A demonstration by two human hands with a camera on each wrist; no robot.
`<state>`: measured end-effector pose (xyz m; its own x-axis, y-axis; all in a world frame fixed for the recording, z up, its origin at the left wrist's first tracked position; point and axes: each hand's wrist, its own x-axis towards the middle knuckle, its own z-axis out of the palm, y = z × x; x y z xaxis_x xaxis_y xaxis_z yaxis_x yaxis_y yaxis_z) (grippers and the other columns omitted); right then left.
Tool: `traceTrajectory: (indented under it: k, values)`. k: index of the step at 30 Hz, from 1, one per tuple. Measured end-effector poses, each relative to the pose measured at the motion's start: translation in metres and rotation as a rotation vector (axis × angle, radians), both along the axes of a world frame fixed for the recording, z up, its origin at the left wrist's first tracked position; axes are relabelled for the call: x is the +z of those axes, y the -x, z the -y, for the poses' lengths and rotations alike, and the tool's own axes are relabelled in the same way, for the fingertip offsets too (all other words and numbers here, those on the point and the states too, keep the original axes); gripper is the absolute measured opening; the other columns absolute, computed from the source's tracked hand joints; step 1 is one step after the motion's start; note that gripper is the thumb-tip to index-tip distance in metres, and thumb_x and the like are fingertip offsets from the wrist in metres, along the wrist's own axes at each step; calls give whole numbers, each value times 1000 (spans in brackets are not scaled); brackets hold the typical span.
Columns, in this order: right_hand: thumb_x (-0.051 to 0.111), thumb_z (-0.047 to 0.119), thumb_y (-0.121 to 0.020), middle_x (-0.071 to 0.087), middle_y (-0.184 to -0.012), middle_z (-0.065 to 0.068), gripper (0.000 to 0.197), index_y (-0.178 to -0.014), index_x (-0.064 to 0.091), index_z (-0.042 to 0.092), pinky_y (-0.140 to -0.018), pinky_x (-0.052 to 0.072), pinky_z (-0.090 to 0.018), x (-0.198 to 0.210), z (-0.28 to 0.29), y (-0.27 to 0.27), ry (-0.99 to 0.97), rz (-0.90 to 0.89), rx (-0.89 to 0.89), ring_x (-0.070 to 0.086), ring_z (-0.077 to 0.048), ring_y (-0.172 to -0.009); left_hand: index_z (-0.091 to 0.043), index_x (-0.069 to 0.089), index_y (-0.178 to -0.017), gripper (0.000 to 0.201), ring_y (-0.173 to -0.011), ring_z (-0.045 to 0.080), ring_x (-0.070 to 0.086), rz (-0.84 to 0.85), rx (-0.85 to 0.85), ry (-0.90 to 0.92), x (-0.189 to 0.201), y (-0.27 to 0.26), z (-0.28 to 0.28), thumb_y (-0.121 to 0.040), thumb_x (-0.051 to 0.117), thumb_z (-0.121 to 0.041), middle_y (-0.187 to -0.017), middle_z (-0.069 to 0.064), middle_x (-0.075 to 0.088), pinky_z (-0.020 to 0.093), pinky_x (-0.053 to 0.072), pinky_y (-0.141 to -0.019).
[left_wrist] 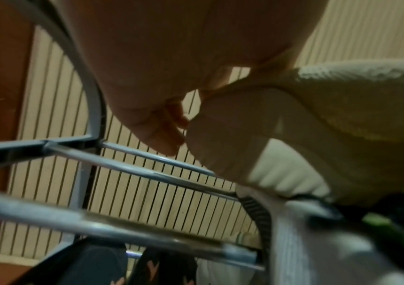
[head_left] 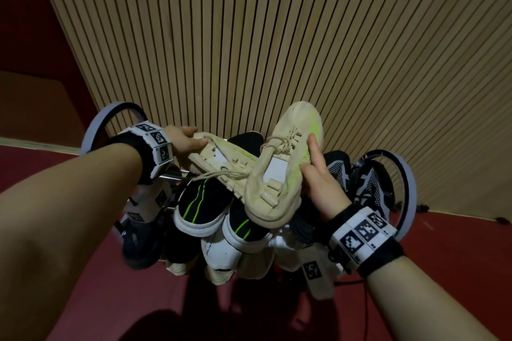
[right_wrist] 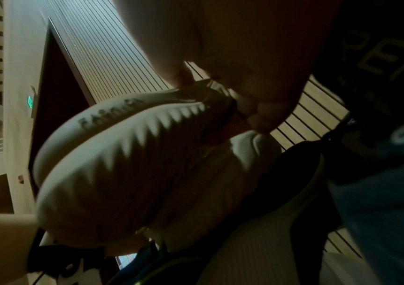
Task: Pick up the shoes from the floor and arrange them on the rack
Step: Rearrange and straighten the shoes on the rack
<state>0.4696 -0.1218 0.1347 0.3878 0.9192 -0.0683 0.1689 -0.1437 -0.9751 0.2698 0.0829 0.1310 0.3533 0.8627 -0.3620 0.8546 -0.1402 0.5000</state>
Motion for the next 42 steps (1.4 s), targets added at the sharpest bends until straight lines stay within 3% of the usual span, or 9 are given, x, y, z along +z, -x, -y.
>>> traceTrajectory:
  k: [7, 10, 14, 18, 21, 24, 29, 38, 42]
  values:
    - [50, 10, -94, 31, -151, 0, 86, -148, -13, 33, -113, 31, -41, -6, -4, -8, -24, -143, 13, 40, -16, -132, -23, 51, -104, 23, -86, 20, 62, 347, 37, 193, -6, 23, 0, -88, 61, -35, -109, 6, 60, 32, 51, -68]
    - [48, 5, -94, 52, -136, -6, 85, -149, -11, 31, -104, 41, -39, -5, -7, -14, -55, -278, -19, 54, -19, -119, -32, 54, -118, 51, -106, 29, 62, 592, 10, 464, -6, 41, -3, -73, 76, -19, -126, 8, 59, 43, 53, -87]
    - [60, 12, -85, 55, -134, -10, 89, -151, 4, 32, -95, 49, -36, -4, -8, -19, -21, -326, 5, 56, -24, -119, -43, 56, -116, 98, -112, 20, 60, 611, -154, 605, 5, 61, 0, -29, 96, -29, -127, -4, 60, 29, 55, -79]
    - [58, 13, -86, 53, -135, -8, 78, -149, 14, 32, -92, 50, -36, -2, -10, -23, -27, -329, 19, 55, -25, -120, -51, 46, -120, 105, -121, 14, 52, 539, -282, 618, 9, 65, 6, -30, 96, -30, -135, -9, 48, 26, 53, -85]
    - [45, 6, -95, 59, -126, -4, 61, -145, 23, 33, -85, 53, -32, -3, -9, -25, -28, -344, 4, 60, -21, -109, -51, 46, -118, 103, -122, 21, 52, 566, -320, 587, 10, 63, 13, -30, 96, -29, -135, -4, 48, 41, 46, -98]
    - [44, 6, -95, 61, -120, -1, 62, -147, 21, 30, -81, 55, -31, -2, -7, -26, -18, -348, -10, 62, -19, -104, -40, 50, -118, 104, -109, 20, 60, 613, -296, 561, 8, 58, 16, -26, 96, -26, -126, 1, 53, 34, 56, -81]
    - [44, 6, -95, 62, -122, -2, 59, -145, 26, 32, -86, 55, -35, 2, -5, -27, -27, -324, 3, 62, -21, -106, -34, 51, -116, 100, -110, 18, 60, 632, -300, 443, 7, 57, 21, -26, 94, -38, -120, 2, 57, 34, 55, -86]
    - [39, 10, -99, 61, -99, 3, 49, -145, 31, 25, -40, 44, -13, 29, -37, -8, -85, -355, 10, 62, 1, -51, -45, 58, -105, 84, -113, 25, 59, 870, 122, 193, -8, 127, 22, -29, 94, -41, -123, 6, 59, 48, 47, -97]
    - [39, 10, -98, 63, -110, 4, 50, -145, 31, 24, -56, 55, -18, 31, -63, 13, -91, -385, 94, 69, -2, -70, -38, 46, -112, 72, -109, 15, 57, 817, 153, 34, -25, 128, 43, -55, 88, -23, -115, -7, 55, 31, 50, -93]
